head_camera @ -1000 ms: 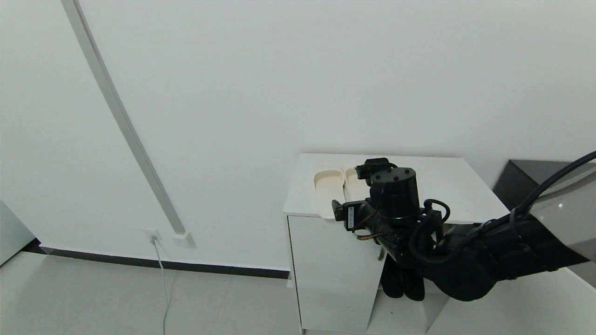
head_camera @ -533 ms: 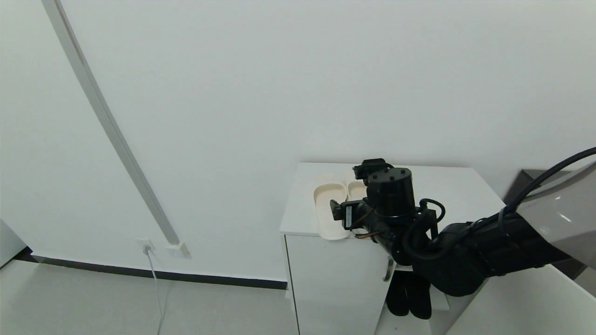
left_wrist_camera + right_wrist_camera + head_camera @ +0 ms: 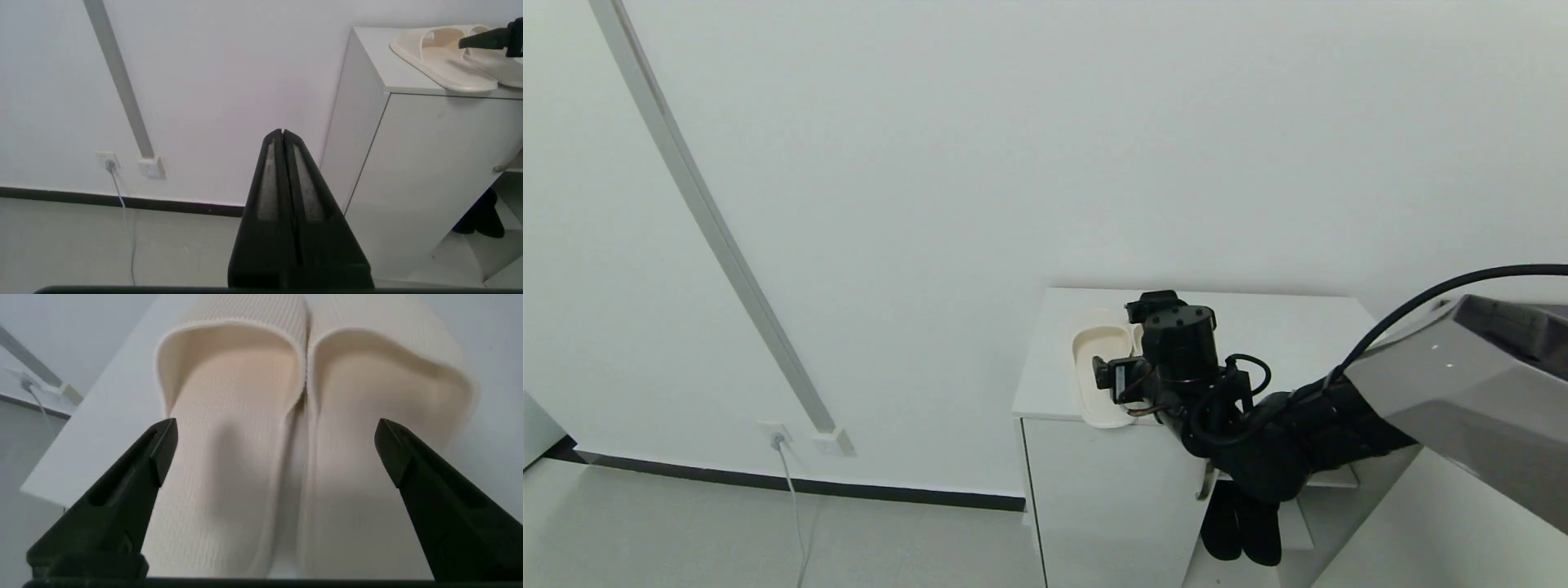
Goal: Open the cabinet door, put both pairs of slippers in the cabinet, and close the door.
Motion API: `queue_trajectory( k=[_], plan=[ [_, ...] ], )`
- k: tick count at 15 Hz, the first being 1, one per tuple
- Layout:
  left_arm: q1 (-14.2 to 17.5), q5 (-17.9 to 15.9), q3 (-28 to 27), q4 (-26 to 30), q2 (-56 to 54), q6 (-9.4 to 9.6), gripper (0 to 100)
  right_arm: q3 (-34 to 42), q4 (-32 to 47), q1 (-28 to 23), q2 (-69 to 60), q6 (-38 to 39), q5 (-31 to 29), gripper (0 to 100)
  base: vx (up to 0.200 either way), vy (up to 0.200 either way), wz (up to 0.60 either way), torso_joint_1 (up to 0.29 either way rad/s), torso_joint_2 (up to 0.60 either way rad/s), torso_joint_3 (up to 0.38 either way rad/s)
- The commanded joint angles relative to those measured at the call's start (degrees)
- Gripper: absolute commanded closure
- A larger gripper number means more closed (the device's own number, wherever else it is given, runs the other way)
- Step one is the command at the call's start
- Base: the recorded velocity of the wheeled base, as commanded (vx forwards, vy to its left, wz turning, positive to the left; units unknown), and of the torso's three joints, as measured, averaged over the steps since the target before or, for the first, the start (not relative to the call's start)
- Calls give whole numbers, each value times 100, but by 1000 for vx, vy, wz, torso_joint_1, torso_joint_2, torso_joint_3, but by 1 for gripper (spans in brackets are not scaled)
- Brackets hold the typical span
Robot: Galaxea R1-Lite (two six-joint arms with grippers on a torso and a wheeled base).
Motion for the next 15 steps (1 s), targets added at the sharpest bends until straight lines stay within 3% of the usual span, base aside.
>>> queue_trajectory(
  k=[1, 9, 10, 15],
  plan=[
    [1, 4, 2, 2, 7, -4, 100, -358, -62, -123, 491, -14, 10, 0, 0, 0, 0, 0, 0, 0],
    [1, 4, -7, 2, 7, -4, 100, -1272, -53, -396, 983, -357, 327, 0, 0, 0, 0, 0, 0, 0],
    [1, 4, -7, 2, 7, -13, 100, -1325, -36, -405, 1000, -357, 327, 100, 0, 0, 0, 0, 0, 0],
    [1, 4, -7, 2, 7, -13, 100, -1439, -36, -431, 1115, -366, 327, 100, 0, 0, 0, 0, 0, 0]
  ],
)
